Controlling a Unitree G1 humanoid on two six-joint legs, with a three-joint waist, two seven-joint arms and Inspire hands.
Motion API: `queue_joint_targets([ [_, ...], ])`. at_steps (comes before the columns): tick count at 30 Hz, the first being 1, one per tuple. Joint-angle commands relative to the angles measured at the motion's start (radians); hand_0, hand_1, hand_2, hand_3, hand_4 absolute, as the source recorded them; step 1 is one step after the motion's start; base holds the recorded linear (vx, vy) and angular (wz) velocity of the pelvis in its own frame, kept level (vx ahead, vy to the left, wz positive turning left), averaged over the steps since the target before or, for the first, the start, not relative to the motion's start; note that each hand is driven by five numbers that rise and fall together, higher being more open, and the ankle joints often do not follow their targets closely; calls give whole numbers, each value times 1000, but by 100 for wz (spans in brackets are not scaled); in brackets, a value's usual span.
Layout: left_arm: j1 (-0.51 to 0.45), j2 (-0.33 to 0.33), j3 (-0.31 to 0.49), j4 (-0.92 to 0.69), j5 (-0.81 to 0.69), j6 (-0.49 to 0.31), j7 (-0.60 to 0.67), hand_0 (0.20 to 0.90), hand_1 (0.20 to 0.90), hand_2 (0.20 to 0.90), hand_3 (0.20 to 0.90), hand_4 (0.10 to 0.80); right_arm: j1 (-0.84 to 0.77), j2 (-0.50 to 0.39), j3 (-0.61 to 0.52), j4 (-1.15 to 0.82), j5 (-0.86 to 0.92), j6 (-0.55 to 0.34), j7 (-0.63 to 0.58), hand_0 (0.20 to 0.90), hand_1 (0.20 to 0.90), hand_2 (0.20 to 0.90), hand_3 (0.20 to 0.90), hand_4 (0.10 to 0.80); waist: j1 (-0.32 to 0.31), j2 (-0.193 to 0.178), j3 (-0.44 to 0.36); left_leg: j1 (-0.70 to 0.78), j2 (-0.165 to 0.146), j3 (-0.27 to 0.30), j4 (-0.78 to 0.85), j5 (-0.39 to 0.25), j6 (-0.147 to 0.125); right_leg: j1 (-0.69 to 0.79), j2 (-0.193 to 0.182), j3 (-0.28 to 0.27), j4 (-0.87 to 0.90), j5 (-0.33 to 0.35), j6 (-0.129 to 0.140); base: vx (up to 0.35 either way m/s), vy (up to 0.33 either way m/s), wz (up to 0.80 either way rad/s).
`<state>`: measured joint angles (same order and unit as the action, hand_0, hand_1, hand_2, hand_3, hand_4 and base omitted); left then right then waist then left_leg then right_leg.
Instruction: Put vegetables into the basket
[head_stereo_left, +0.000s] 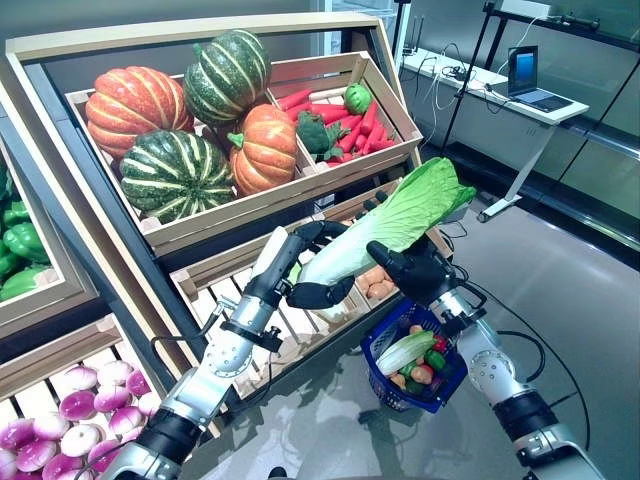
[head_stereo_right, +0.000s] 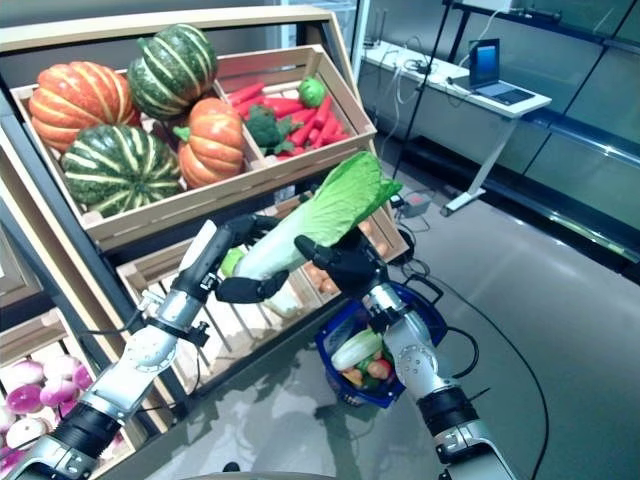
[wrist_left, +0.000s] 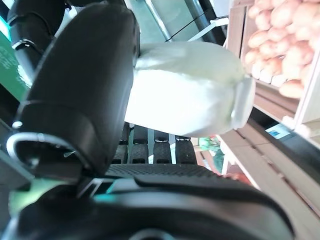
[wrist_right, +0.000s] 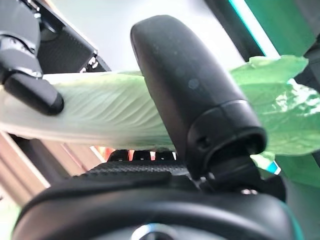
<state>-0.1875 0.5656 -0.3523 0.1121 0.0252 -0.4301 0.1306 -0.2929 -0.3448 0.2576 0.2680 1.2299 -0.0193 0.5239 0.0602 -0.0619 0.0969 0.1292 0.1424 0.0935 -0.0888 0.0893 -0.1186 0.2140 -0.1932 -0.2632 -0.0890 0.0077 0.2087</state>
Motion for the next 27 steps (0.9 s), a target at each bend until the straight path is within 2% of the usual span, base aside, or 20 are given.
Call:
queue_joint_targets([
  [1,-237,-13,-123,-50,-2,-146,-15,300,300,300,300,400,-224,44,-13,-110,105,-13,177,900,900,900,900,800,10,20,-68,20,-33,-25,2,-131,37,-17,4,-4,11,-4,-45,0,0,0],
  [10,-238,-18,-161,-37,-14,-159,-54,300,300,300,300,400,-257,67,-23,-149,106,-65,166,900,900,900,900,800,10,22,-70,15,-36,-33,2,-130,39,-21,7,5,13,-7,-46,0,0,0],
  [11,-236,-17,-167,-37,-17,-159,-58,300,300,300,300,400,-262,65,-26,-153,122,-86,154,300,300,300,300,400,9,23,-69,15,-36,-33,2,-131,40,-22,7,6,13,-7,-46,0,0,0],
  [19,-221,-30,-199,-20,-5,-135,-44,300,300,300,300,400,-282,75,-42,-163,58,-188,85,300,300,300,300,400,9,25,-63,13,-34,-35,2,-132,41,-24,7,14,13,-8,-46,0,0,0],
  [27,-202,-26,-189,-16,2,-112,-43,300,300,300,300,400,-286,55,-52,-183,13,-229,32,300,300,300,300,400,6,24,-62,13,-31,-34,2,-131,40,-26,8,19,13,-7,-45,0,0,0],
])
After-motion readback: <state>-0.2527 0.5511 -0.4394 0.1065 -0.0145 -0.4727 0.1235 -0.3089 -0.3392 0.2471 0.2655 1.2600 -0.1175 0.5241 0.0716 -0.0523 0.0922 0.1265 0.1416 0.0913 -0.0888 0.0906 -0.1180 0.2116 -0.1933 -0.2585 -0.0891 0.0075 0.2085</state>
